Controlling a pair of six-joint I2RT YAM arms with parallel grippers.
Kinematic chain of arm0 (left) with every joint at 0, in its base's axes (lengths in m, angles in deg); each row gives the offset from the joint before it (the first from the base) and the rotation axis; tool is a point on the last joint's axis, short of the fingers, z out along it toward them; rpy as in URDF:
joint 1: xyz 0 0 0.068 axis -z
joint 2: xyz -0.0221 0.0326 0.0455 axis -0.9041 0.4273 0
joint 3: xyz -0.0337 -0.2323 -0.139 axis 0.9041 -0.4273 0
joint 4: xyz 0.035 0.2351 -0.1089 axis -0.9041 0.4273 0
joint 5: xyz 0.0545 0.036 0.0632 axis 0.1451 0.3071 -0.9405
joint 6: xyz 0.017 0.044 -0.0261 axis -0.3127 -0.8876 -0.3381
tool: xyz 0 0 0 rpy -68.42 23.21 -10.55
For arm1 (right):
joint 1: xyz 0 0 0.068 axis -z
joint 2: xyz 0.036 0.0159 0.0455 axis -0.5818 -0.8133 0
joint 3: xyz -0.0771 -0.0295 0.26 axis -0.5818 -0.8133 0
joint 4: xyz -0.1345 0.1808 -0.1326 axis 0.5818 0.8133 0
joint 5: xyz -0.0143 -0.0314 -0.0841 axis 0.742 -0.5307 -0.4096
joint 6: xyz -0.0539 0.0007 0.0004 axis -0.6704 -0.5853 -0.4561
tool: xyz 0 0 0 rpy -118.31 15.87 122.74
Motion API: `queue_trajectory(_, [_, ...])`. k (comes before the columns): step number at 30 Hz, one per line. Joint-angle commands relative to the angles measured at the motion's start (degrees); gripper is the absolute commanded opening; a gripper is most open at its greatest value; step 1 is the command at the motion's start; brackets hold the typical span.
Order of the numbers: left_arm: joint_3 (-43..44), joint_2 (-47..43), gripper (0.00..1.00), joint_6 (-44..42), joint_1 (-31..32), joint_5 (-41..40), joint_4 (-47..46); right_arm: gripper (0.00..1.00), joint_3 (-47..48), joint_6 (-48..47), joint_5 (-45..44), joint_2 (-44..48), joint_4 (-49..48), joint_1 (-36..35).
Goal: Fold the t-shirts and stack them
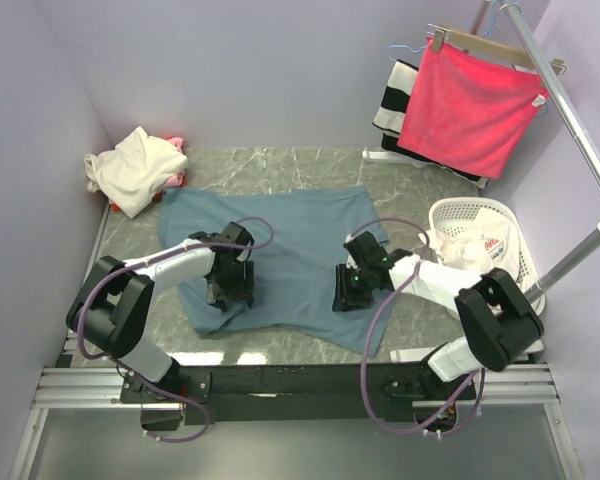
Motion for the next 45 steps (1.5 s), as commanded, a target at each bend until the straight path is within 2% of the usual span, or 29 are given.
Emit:
queue_trajectory(1, [-3.97,-0.99,0.71,5.79,4.92,2.77,5.53,0.41,-7.33,6.9,-1.62,5.46,5.44,-4.04])
queue_trajectory(4, [-6.95,-1.42,0.7,8.6,9.23,3.64,7.99,0.41,-9.28,10.25,-3.02,11.69,10.53,-6.15])
queue_trajectory(7, [-8.72,-3.27,0.7,10.54,12.22,6.55,9.23,0.43,-7.35,11.92,-7.14,17.85,16.94,-7.13])
queue_trajectory(9, [-7.59,-4.32,0.72,10.11,12.75,3.5,10.11,0.46,-2.97,10.88,-9.78,21.45,18.11,-6.95])
queue_trajectory(12, [0.82,-2.32,0.76,8.01,12.49,-2.4,12.66,0.52,5.64,8.16,-19.78,21.03,16.1,-5.29])
queue_trajectory(14, [9.87,1.18,0.82,6.34,11.88,-10.21,12.93,0.54,11.78,5.52,-24.63,16.4,14.17,-1.96])
queue_trajectory(15, [12.69,2.51,0.83,4.15,9.96,-11.72,12.67,0.54,13.82,3.68,-24.82,14.28,12.33,3.02])
queue_trajectory(17, [19.55,4.89,0.85,2.03,7.15,-15.59,9.87,0.55,18.03,1.12,-25.6,8.06,8.99,7.44])
queue_trajectory(19, [24.03,5.6,0.85,-0.52,0.74,-17.26,8.36,0.55,22.51,-0.46,-25.09,3.56,7.57,12.81])
queue_trajectory(22, [23.71,3.94,0.89,-2.72,-10.77,-15.7,-0.76,0.55,29.03,-3.71,-24.39,-4.53,3.54,16.85])
queue_trajectory(24, [22.13,2.79,0.89,-2.46,-19.36,-9.64,-5.77,0.55,34.38,-4.69,-20.88,-11.73,2.73,18.53])
queue_trajectory(25, [20.99,2.62,0.88,-2.29,-21.41,-8.93,-10.23,0.55,36.49,-5.12,-19.3,-14.11,3.08,19.84])
queue_trajectory(27, [20.72,3.31,0.88,-1.94,-25.28,-8.04,-12.29,0.54,40.19,-6.01,-17.53,-20.0,1.69,20.73])
queue_trajectory(29, [22.38,5.41,0.87,-1.76,-26.53,-8.47,-12.12,0.54,45.01,-6.88,-14.82,-26.13,1.94,22.31])
queue_trajectory(32, [21.69,6.39,0.86,-0.79,-28.37,-7.96,-12.73,0.53,48.72,-7.67,-11.73,-30.55,2.48,23.8])
queue_trajectory(39, [13.35,5.25,0.86,-0.26,-33.55,-6.72,-15.28,0.54,51.62,-9.44,-4.79,-36.27,0.44,25.92])
queue_trajectory(45, [11.05,5.34,0.86,-0.35,-36.2,-6.11,-16.43,0.54,52.68,-10.66,0.66,-38.65,-1.48,26.1])
